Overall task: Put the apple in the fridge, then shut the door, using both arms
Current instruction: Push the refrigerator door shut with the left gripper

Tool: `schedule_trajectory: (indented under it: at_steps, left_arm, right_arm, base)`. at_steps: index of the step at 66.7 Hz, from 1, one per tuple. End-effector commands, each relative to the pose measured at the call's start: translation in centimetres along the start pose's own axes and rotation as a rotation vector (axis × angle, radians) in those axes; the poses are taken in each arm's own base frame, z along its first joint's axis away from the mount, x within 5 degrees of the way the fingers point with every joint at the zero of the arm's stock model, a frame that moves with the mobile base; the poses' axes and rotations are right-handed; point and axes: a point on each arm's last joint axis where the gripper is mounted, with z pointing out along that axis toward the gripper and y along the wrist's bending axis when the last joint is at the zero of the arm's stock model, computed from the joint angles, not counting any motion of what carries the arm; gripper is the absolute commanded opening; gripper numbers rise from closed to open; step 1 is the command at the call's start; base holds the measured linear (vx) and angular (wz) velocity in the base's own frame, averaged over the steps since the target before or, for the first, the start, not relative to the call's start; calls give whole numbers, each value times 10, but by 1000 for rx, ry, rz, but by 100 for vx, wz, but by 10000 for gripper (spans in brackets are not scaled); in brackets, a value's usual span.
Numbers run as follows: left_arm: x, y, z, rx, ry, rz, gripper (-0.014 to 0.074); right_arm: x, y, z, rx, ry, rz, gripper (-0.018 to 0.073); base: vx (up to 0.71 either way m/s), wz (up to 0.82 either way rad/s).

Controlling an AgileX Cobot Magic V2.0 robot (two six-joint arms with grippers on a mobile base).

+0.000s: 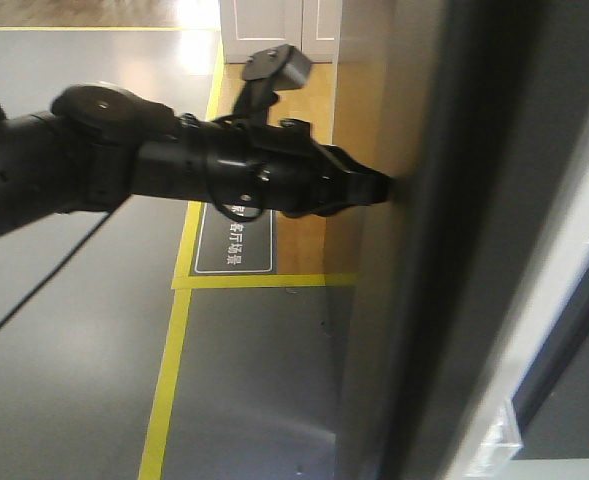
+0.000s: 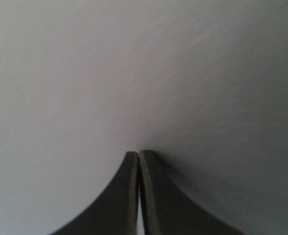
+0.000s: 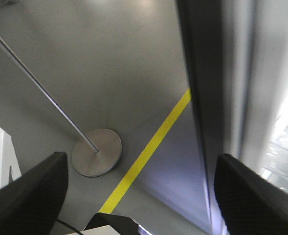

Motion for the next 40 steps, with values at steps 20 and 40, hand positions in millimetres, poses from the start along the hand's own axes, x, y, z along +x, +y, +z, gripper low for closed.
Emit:
schedule_trajectory:
  at_steps: [20,40]
  left_arm:
    - [6,-55,31,144,-39,64,-6]
    - [6,-57,25,90,-4,108,-6]
  right_arm:
    - [-10,2,-2,-9,-56,7,583]
    - [-10,2,-2,-10,-55,7,583]
  base:
    - [0,0]
    - [0,0]
